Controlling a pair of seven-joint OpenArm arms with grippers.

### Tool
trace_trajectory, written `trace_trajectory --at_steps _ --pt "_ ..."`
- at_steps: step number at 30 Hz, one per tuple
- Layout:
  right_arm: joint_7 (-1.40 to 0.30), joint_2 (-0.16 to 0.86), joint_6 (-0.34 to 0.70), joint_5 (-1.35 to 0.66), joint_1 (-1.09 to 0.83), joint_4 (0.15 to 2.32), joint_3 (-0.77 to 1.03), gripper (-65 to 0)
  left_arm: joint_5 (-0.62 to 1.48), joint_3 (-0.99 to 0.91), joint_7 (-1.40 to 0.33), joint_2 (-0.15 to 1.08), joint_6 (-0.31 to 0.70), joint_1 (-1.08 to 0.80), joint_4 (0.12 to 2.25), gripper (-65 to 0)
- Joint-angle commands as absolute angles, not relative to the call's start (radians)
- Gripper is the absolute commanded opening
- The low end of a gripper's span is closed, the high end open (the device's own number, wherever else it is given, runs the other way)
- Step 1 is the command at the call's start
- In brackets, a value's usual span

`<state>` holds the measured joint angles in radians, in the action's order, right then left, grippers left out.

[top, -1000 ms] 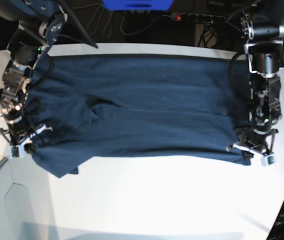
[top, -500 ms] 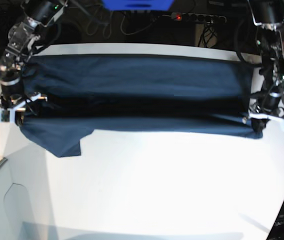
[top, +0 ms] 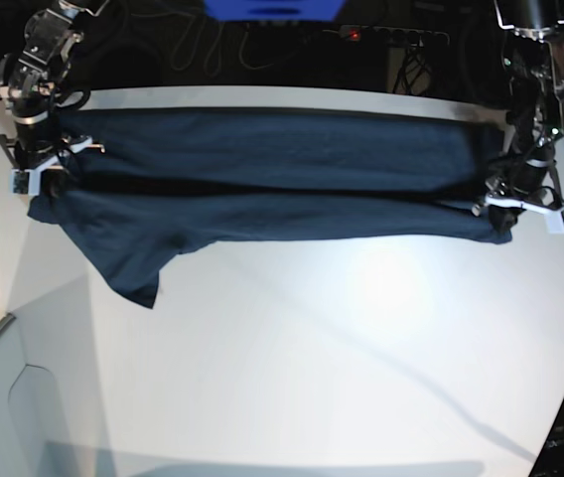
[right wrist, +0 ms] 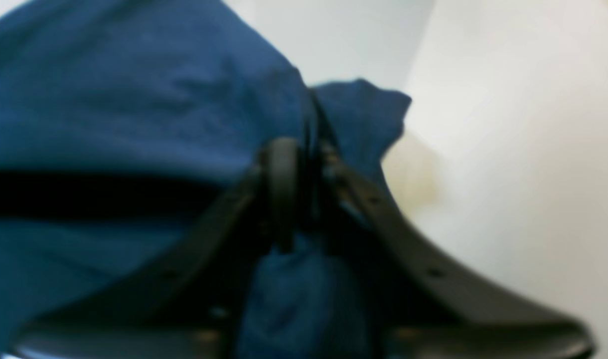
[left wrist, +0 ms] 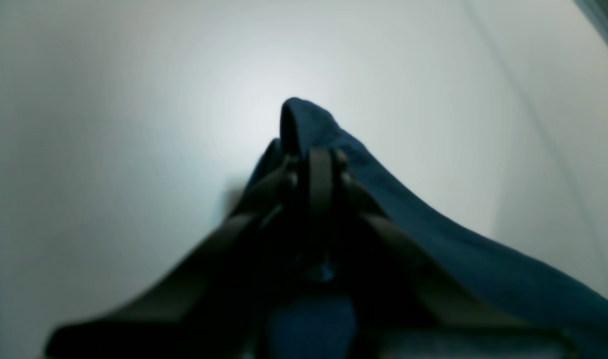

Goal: Layout the t-shirt on the table in an organized manner, then fold the t-shirt properly
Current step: 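Regrasp the folded shirt edges with both grippers and straighten the fold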

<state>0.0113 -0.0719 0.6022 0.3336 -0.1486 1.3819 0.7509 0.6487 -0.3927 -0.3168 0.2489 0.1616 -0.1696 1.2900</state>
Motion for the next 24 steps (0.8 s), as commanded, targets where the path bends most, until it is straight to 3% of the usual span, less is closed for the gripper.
trace_trajectory --at_steps 1,4,8,16,24 --pt "0.041 -0.051 0.601 0.318 -0.14 1.422 0.754 -46.8 0.657 -0.397 -0.295 0.263 0.17 -0.159 1.307 -65.0" --pt "0.047 -0.05 0.601 0.312 -0.147 1.494 0.783 -34.8 0.659 -0.395 -0.295 0.263 0.17 -0.16 1.311 -65.0" --pt "0.044 -0.044 0.601 0.312 -0.12 1.527 0.71 -28.0 0.659 -0.395 -0.295 0.263 0.17 -0.171 1.313 -65.0" --pt "0.035 0.039 0.598 0.352 0.016 1.395 0.437 -26.5 0.659 -0.395 -0.295 0.263 0.17 -0.171 1.307 -65.0" --pt "-0.134 0.042 0.598 0.441 0.286 1.109 0.412 -26.5 0.659 -0.395 -0.295 0.263 0.17 -0.166 1.307 -65.0"
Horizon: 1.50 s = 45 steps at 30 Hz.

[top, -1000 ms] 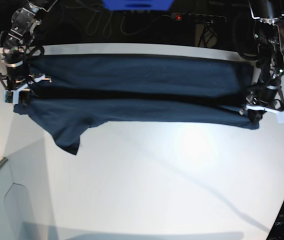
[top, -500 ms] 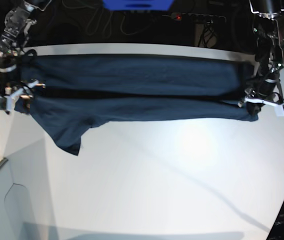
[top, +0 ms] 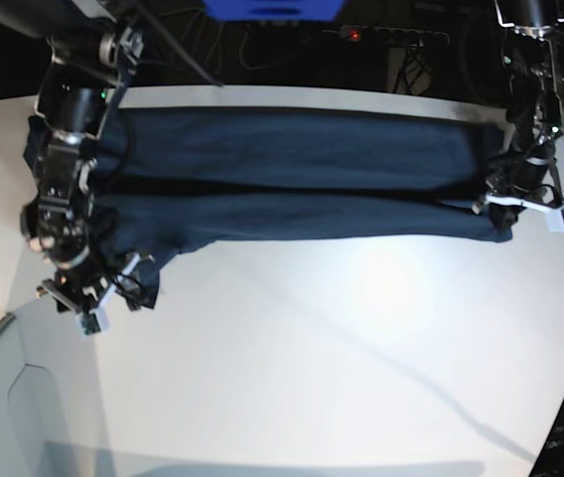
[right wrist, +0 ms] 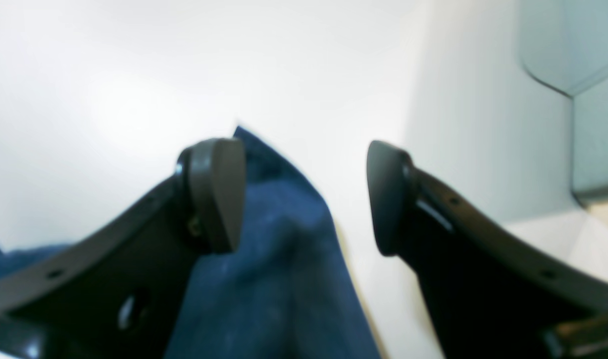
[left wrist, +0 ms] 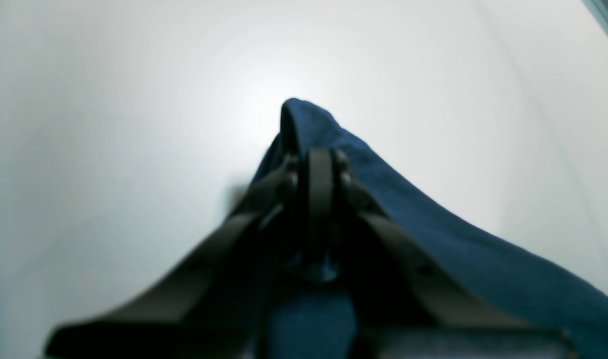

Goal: Layout the t-shirt on the table in an organized manner, then fold the t-shirt properly
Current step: 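Regrasp the folded shirt edges with both grippers and straighten the fold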

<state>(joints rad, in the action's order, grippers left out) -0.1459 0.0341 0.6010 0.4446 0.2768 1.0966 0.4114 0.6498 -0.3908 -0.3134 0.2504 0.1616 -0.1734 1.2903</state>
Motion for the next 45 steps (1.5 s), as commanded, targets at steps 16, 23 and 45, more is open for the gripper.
trace_trajectory --at_steps 16,23,45 --pt "-0.134 0.111 0.596 0.444 0.478 0.734 0.383 -26.5 0.654 -0.395 -0.295 0.263 0.17 -0.163 1.307 -65.0" --pt "-0.134 0.12 0.596 0.443 0.499 0.668 0.302 -29.1 0.653 -0.397 -0.295 0.263 0.17 -0.16 1.305 -65.0" --pt "-0.134 0.084 0.595 0.443 0.565 0.94 0.38 -65.0 0.65 -0.395 -0.295 0.265 0.17 0.012 1.317 -65.0"
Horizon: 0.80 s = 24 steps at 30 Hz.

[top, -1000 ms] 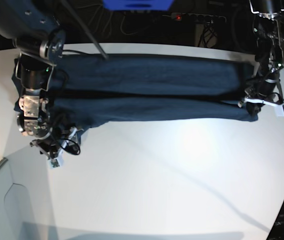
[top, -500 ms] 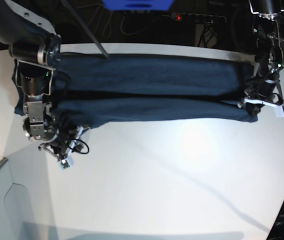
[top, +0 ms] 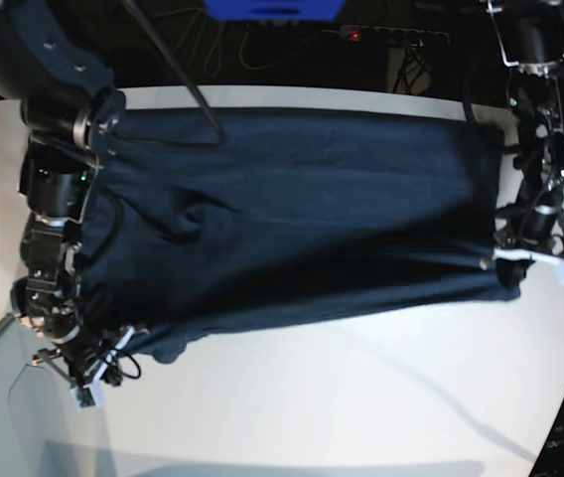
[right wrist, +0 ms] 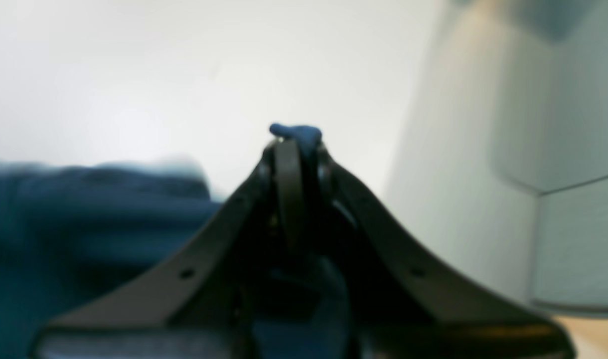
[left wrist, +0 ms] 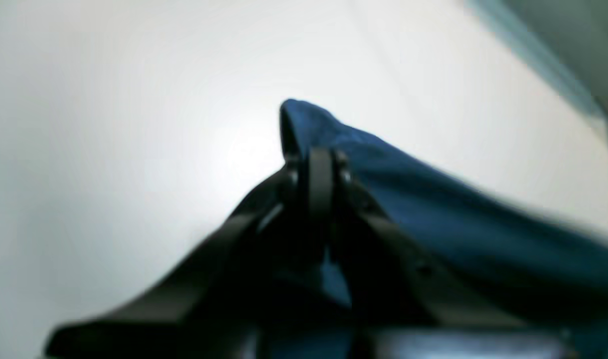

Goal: Layout the t-shirt on the table in an organized manner, then fold the t-shirt properly
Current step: 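Regrasp the folded shirt edges with both grippers and straighten the fold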

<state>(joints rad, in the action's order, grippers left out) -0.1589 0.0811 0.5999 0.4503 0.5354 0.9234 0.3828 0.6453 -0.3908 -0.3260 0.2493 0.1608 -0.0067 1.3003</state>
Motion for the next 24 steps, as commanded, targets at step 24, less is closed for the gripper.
trace_trajectory --at_steps 24 --pt "-0.143 -0.133 0.595 0.44 0.073 1.63 0.478 -65.0 0.661 -0.401 -0.295 0.263 0.17 0.111 1.159 -65.0"
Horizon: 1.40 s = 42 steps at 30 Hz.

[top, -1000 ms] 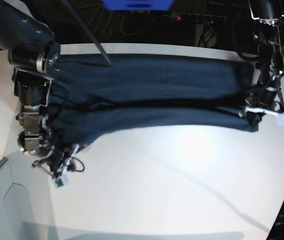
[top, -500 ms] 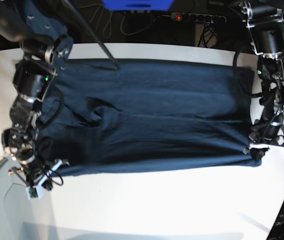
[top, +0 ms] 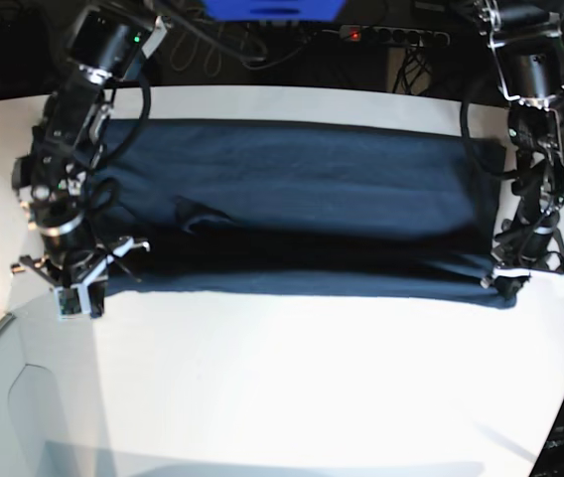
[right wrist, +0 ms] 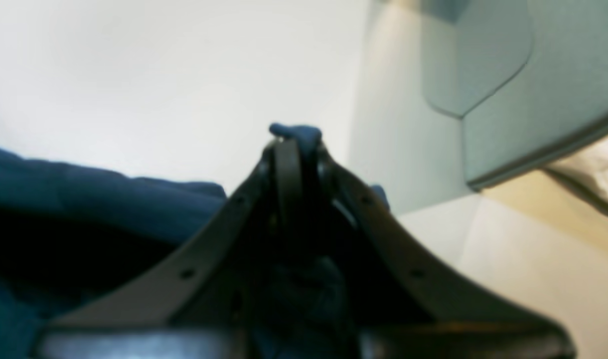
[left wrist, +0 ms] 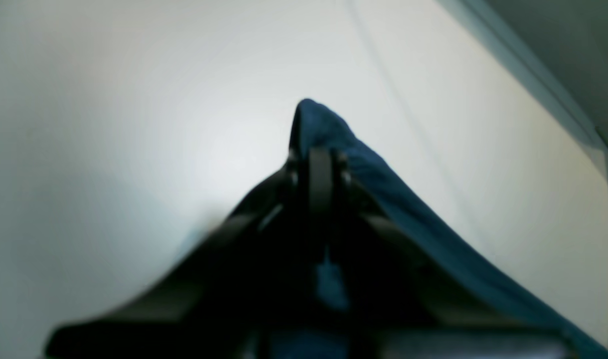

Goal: Layout the t-shirt on the table in an organized manner, then fold the t-shirt properly
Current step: 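Regrasp the folded shirt edges with both grippers and straighten the fold, then hold the folded strip ends with both grippers and press them flat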

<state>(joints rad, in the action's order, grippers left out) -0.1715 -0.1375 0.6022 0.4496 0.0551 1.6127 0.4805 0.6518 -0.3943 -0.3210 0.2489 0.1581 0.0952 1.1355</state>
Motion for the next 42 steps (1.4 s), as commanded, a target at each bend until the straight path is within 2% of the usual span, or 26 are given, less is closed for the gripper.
trace_trajectory --at_steps 1,12,16,19,32,42 --pt "-0.143 -0.143 0.595 0.44 0.047 1.661 0.478 -65.0 0.661 -0.401 -0.295 0.263 0.17 0.094 1.171 -65.0" --pt "-0.14 -0.157 0.595 0.44 -0.177 1.721 0.478 -65.0 0.661 -0.403 -0.294 0.263 0.179 -0.019 1.222 -65.0" --pt "-0.139 -0.157 0.595 0.44 -0.211 1.722 0.478 -65.0 0.659 -0.404 -0.292 0.263 0.288 -0.03 1.214 -65.0" --pt "-0.14 -0.157 0.595 0.44 -0.223 1.707 0.479 -65.0 0.659 -0.404 -0.292 0.263 0.323 -0.042 1.213 -65.0" --pt "-0.137 -0.157 0.595 0.438 -0.252 1.704 0.524 -65.0 0.654 -0.406 -0.291 0.243 0.332 -0.13 1.211 -65.0" --pt "-0.136 -0.157 0.596 0.438 -0.269 1.669 0.522 -65.0 0.651 -0.406 -0.291 0.249 0.332 -0.058 1.214 -65.0"
